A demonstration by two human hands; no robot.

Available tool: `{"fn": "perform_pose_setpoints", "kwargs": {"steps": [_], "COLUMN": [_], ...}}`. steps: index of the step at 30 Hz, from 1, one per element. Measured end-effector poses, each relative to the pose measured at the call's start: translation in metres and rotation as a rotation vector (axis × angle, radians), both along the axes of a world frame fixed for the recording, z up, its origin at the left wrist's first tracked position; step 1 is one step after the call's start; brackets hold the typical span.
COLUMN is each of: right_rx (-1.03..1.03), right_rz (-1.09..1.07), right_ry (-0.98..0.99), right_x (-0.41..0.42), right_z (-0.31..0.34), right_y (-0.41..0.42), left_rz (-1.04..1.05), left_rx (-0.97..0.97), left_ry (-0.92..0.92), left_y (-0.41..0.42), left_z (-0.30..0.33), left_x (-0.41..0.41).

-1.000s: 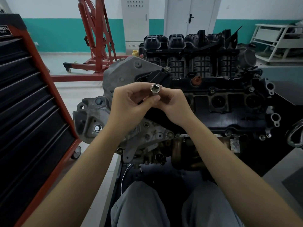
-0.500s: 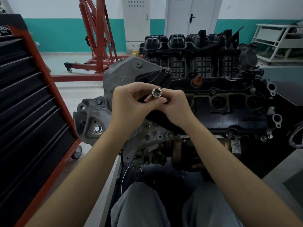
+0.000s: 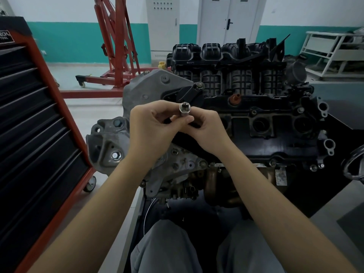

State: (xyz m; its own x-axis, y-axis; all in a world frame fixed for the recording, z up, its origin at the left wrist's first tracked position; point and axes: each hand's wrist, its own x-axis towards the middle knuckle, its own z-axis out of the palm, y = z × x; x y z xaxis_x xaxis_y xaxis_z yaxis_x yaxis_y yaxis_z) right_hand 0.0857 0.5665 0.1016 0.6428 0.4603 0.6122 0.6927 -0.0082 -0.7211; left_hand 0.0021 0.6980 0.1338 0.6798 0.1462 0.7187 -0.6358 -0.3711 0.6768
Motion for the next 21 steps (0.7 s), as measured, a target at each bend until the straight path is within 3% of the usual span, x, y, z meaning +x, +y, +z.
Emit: {"fn": "perform_pose_setpoints", "kwargs": {"steps": [4,10,16,21], "right_rx": [-0.018,0.019,-0.022,0.016], "right_rz": [0.029,-0.037,-0.022,-0.084], "right_ry": [0.01,-0.006,-0.017,-0.006], "right_x": [-0.0006,0.0011,-0.0025,0.0003], "right_z": [0.0001,-0.0012,0.0011,-0.0007], "right_y": [0.001,0.0007,-0.0009,-0.0006], "left_rz": [-0.106,0.017,-0.111,0.061], "left_rx": [-0.015,-0.006,0.009,0.054], "left_ry": [0.056,0.01,0.062,0.024], "left_y": [0.0013,-0.0058,-0.0022,-0.0041], "left_z": [0.0005,0.0015,0.0029,0.0011], "left_x": [-0.0016,-0.0037,-0.0037,-0.0019]}}
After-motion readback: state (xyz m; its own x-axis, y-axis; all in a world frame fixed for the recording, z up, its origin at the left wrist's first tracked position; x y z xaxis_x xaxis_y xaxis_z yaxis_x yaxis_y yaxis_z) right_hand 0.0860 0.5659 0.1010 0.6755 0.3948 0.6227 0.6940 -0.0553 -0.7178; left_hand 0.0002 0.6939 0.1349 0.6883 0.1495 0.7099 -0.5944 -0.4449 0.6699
